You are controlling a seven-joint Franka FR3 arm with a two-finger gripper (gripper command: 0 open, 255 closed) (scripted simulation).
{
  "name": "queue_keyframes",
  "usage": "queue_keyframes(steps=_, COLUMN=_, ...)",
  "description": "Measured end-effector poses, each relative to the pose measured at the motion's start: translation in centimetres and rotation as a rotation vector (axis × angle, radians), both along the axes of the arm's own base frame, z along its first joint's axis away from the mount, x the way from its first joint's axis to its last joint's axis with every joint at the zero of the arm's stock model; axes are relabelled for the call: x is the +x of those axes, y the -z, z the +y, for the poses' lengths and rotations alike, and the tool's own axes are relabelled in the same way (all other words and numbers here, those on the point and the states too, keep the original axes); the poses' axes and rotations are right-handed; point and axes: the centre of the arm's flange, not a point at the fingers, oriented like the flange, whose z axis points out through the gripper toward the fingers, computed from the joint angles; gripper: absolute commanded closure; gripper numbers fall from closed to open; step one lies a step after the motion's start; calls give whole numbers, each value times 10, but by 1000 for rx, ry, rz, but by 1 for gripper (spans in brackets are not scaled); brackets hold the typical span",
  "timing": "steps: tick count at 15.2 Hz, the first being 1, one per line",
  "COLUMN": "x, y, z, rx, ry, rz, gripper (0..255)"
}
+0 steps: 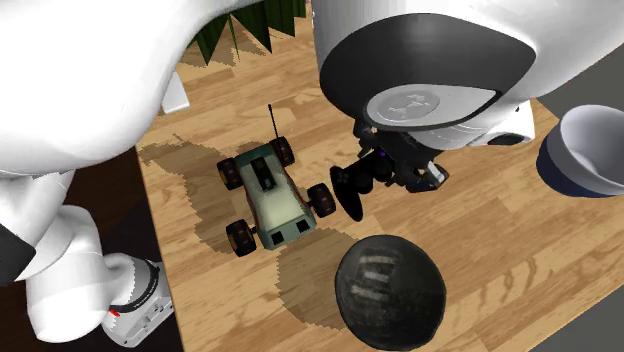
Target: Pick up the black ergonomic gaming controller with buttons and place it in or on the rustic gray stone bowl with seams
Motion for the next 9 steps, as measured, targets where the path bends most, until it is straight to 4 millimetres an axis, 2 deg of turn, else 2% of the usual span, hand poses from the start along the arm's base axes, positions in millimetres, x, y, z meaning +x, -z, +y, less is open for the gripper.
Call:
queue_keyframes(steps=6, x=-58, y=1, z=-58, rx=0, ry=0, rz=0, gripper=255)
queue_keyframes(steps=9, x=-87, y=-5, z=-86, rx=0, ry=0, rz=0, gripper=255)
